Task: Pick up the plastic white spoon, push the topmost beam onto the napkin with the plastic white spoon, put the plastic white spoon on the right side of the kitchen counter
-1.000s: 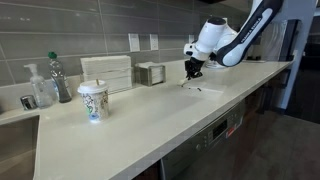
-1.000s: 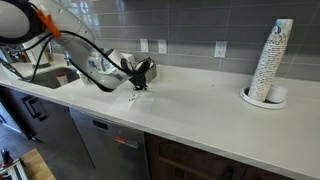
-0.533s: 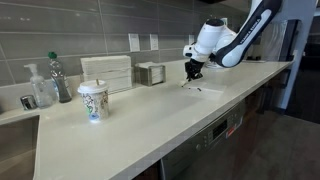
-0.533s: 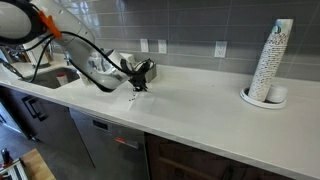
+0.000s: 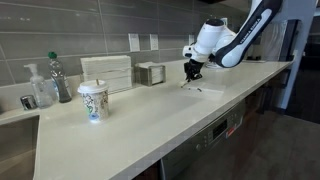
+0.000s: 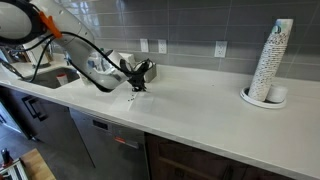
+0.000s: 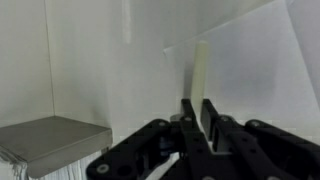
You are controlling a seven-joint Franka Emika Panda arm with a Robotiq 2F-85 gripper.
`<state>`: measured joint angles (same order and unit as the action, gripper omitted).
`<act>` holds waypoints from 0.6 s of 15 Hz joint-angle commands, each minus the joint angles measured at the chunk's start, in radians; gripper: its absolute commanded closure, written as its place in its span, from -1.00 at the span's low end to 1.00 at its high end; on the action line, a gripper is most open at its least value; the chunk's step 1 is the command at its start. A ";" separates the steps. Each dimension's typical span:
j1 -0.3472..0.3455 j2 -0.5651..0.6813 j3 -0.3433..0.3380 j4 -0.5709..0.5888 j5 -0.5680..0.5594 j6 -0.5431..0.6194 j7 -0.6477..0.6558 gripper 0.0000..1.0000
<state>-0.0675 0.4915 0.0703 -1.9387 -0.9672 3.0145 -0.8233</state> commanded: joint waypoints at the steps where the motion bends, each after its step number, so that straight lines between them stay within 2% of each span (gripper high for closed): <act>1: -0.059 -0.014 0.065 -0.041 0.049 -0.003 -0.093 0.93; 9: -0.233 -0.021 0.245 -0.092 0.140 0.023 -0.301 0.93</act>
<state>-0.2233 0.4867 0.2433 -1.9797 -0.8713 3.0175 -1.0269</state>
